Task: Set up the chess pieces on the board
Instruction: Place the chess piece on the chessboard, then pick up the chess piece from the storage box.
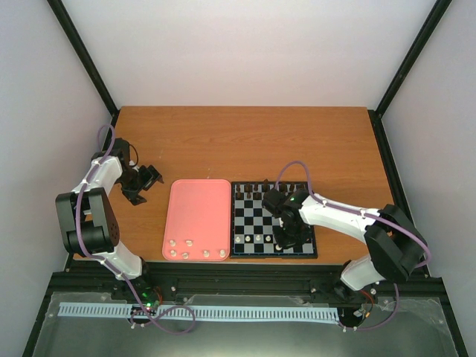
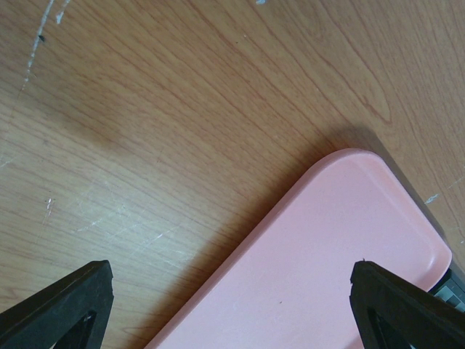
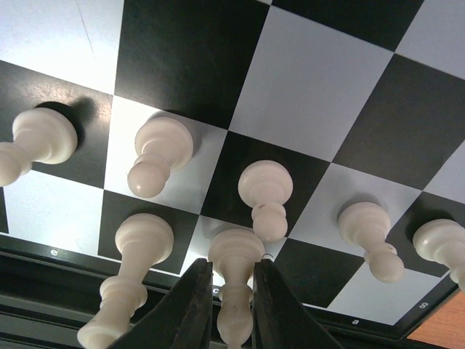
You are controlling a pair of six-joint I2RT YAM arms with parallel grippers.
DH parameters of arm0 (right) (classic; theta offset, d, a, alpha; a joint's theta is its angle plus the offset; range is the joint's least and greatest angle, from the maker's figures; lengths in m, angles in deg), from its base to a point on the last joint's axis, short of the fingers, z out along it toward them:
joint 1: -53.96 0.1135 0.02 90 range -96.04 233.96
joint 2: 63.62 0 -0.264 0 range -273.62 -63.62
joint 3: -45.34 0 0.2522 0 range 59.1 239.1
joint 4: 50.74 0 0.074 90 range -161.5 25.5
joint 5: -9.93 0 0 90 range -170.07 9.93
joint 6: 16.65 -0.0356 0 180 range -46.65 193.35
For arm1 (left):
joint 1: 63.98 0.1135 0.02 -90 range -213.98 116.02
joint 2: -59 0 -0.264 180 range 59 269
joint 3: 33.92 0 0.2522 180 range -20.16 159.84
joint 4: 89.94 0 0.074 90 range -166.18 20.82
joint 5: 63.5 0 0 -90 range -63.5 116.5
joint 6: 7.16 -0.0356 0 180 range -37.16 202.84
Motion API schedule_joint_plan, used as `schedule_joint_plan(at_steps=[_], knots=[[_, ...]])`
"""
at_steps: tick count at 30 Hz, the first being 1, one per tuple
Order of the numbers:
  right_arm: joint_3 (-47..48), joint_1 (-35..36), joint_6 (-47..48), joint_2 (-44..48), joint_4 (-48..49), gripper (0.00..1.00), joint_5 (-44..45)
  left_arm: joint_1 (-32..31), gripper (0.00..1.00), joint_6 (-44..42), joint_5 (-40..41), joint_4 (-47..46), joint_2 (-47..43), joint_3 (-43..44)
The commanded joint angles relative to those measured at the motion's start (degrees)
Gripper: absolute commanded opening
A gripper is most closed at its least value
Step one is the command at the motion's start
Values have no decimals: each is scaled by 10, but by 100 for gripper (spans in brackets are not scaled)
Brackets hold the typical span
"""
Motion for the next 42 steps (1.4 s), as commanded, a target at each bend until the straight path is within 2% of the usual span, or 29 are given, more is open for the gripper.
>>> schedule_joint_plan(at_steps=[1,10,16,21,26,38,42], knots=[[0,-7,-1,14,-5,17,-2,3,100,-5,-3,5,4,18],[28,-6,-11,59,-48,21,-3,3,100,-4,-5,4,3,18],[66,-6,-20,103,-85,33,7,3,100,-3,-5,3,1,16],[140,-6,-7,87,-99,46,14,3,100,-3,-6,4,0,19],[238,10,16,9,-81,47,9,4,100,-2,-5,3,-2,17],[547,163,105,-302,-11,52,-8,3,100,-1,-3,6,-2,16],[597,189,121,-372,24,52,-36,3,100,-1,2,5,-5,11]])
